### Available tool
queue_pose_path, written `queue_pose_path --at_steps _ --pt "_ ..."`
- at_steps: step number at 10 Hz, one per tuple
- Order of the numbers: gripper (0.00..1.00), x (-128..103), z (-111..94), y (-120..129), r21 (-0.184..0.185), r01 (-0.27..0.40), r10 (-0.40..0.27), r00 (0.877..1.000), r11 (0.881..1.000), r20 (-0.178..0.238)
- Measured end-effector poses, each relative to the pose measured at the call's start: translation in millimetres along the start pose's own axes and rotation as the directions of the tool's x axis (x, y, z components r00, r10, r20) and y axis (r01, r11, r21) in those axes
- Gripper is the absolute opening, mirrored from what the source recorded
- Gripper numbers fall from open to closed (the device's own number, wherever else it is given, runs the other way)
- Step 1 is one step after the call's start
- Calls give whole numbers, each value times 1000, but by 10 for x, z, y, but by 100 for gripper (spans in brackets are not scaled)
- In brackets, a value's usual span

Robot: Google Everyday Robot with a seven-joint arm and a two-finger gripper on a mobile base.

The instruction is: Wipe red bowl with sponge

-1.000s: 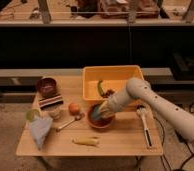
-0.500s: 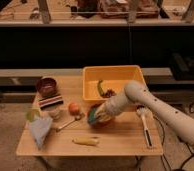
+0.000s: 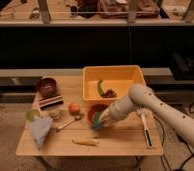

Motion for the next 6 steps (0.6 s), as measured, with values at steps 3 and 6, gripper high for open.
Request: queue_pose_path --at_steps 3,6 --pt "0 162 -106 209 -39 -65 64 997 997 -38" --pt "0 472 -216 272 -45 -129 125 989 991 -83"
